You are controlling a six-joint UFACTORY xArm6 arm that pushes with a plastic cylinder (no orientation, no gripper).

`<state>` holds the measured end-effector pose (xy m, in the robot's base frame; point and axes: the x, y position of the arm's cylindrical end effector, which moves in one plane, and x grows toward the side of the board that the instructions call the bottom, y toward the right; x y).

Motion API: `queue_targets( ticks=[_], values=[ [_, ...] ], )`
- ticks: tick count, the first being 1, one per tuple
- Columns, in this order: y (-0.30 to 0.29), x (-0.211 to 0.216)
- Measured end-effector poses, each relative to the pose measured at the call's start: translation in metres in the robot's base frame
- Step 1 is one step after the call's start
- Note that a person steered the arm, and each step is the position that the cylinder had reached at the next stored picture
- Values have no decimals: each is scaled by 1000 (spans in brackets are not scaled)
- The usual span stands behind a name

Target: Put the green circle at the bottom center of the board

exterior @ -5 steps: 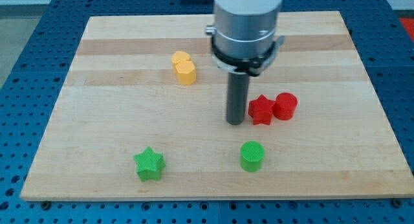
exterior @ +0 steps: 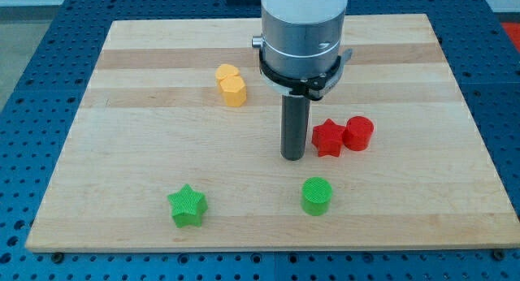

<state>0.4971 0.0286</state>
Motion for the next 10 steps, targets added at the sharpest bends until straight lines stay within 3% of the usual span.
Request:
queue_targets(
  ticks=[4, 10],
  values=[
    [87, 41],
    [67, 63]
  ],
)
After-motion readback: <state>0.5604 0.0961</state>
